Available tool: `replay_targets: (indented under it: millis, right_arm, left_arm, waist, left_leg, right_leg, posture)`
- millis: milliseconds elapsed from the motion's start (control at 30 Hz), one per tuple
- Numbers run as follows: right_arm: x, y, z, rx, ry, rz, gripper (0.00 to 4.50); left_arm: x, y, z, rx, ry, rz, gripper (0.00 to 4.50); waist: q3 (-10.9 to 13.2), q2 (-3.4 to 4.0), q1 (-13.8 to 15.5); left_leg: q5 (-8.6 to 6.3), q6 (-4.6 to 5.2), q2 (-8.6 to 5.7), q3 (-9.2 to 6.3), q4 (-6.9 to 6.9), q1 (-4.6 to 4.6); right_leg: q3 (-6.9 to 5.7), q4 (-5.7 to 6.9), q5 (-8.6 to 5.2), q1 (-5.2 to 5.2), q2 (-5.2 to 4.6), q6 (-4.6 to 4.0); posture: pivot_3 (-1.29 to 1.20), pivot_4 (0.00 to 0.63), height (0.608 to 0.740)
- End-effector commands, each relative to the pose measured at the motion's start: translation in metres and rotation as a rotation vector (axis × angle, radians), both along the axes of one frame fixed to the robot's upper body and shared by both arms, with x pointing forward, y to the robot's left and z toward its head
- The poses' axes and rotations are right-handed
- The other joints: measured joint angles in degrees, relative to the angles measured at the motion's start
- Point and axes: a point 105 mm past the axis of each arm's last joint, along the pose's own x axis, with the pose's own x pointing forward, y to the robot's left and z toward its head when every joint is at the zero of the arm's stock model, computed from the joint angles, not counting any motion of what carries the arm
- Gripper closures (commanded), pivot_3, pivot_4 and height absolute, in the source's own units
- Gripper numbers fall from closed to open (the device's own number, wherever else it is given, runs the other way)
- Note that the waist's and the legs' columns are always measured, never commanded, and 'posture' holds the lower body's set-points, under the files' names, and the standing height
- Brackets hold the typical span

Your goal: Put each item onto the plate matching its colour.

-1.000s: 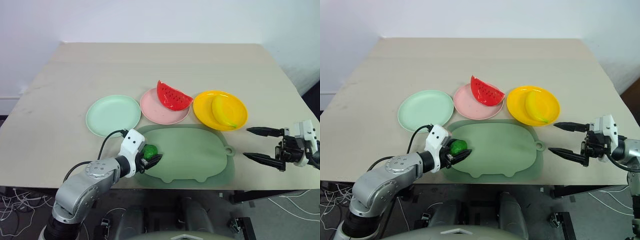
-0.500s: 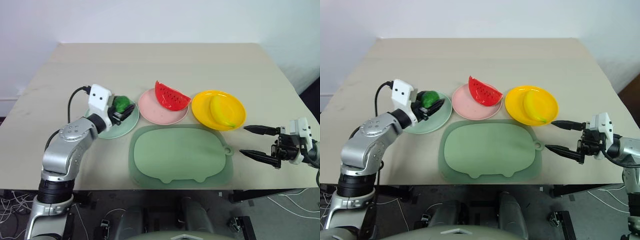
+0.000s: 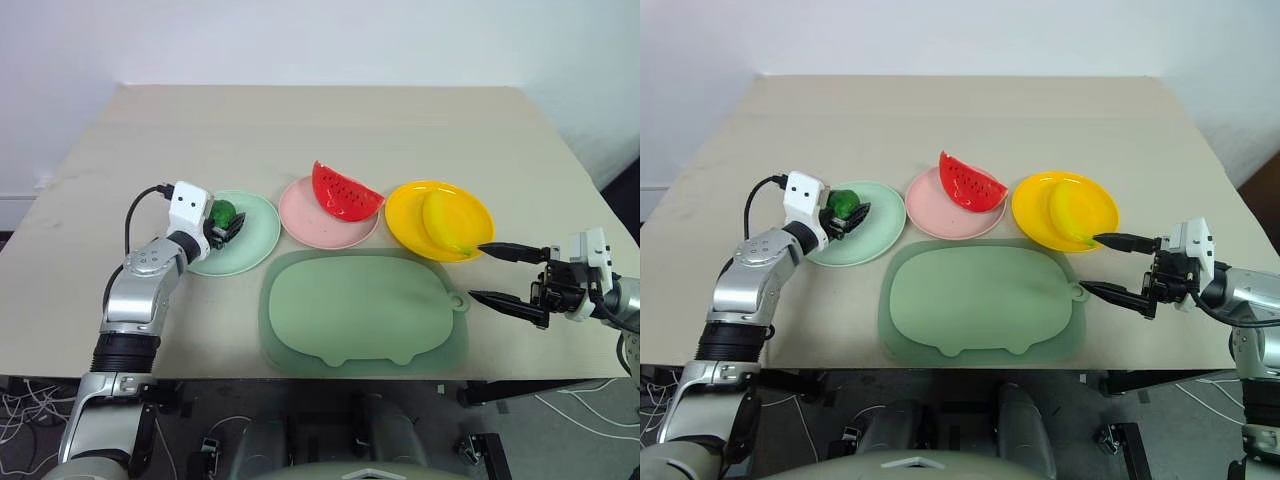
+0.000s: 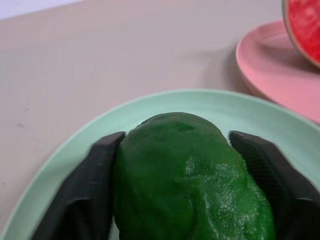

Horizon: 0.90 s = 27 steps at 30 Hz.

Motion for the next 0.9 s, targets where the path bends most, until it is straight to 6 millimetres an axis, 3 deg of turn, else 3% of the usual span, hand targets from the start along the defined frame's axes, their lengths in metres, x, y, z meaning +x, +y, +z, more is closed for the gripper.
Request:
replay_targets:
  millis: [33,167,300,433,567,667,767,900]
  right_arm:
    - [0.000,0.006,0.008,0.004,-0.042,0.019,0.00]
    - [-0.001,0.007,0.007,0.007,-0.044,0.019,0.00]
    - [-0.002,0.005,0.009,0.015,-0.047,0.015,0.00]
    - [-0.003,0.002,0.010,0.018,-0.051,0.008,0.00]
    - [-0.001,0.000,0.011,0.022,-0.057,0.003,0.00]
    - [0.001,0.000,0.012,0.024,-0.068,0.001,0.00]
    - [0.003,-0.006,0.015,0.020,-0.078,-0.003,0.00]
    - [0.001,-0.011,0.017,0.014,-0.085,0.000,0.00]
  left_arm:
    - [0.001,0.003,0.015,-0.009,-0.041,-0.009,0.04]
    - [-0.001,0.006,0.024,-0.024,-0.060,-0.015,0.04]
    - [-0.009,0.014,0.051,-0.030,-0.132,-0.046,0.04]
    - [-0.033,0.030,0.086,-0.038,-0.188,-0.147,0.04]
    - [-0.071,0.050,0.115,-0.046,-0.205,-0.286,0.04]
    - [-0.096,0.074,0.109,-0.017,-0.161,-0.317,0.04]
    - [-0.130,0.098,0.085,-0.010,-0.088,-0.370,0.04]
    - [-0.152,0.120,0.065,-0.043,-0.060,-0.363,0.04]
  waist:
    - [0.00,0.00,0.03]
    - [0.00,0.00,0.07]
    - [0.00,0.00,0.02]
    - [0.01,0.01,-0.21]
    - [0.01,0.03,-0.32]
    - [0.02,0.06,-0.38]
    - [0.07,0.15,-0.55]
    - [0.11,0.13,0.08]
  left_leg:
    - [0.00,0.00,0.00,-0.01,0.00,0.00]
    - [0.00,0.00,-0.01,-0.01,0.01,-0.01]
    - [0.00,0.00,0.01,-0.02,0.01,-0.01]
    - [0.00,0.00,0.04,-0.02,-0.01,-0.01]
    - [0.00,-0.01,0.06,0.01,-0.03,-0.02]
    - [0.00,-0.01,0.06,0.05,-0.03,-0.03]
    - [0.00,-0.01,0.07,0.11,-0.06,-0.06]
    - [0.00,-0.01,0.08,0.19,-0.06,-0.16]
  right_leg:
    - [0.00,0.00,0.00,0.00,-0.01,0.00]
    - [0.00,0.00,0.00,0.00,-0.03,0.00]
    - [0.00,0.00,0.00,0.00,-0.02,0.00]
    - [0.00,0.01,0.00,-0.04,-0.01,0.00]
    - [0.00,0.03,-0.01,-0.10,-0.01,-0.01]
    - [0.01,0.03,-0.04,-0.14,-0.02,-0.05]
    - [0.02,0.04,-0.13,-0.24,-0.01,-0.20]
    - [0.03,0.03,-0.15,-0.38,-0.01,-0.23]
  posture:
    - [0.00,0.150,0.736]
    - [0.00,0.150,0.736]
    - [0.00,0.150,0.736]
    - [0.00,0.150,0.736]
    - [0.00,0.150,0.736]
    - [0.00,0.150,0.736]
    - [0.00,0.150,0.736]
    - [0.00,0.150,0.736]
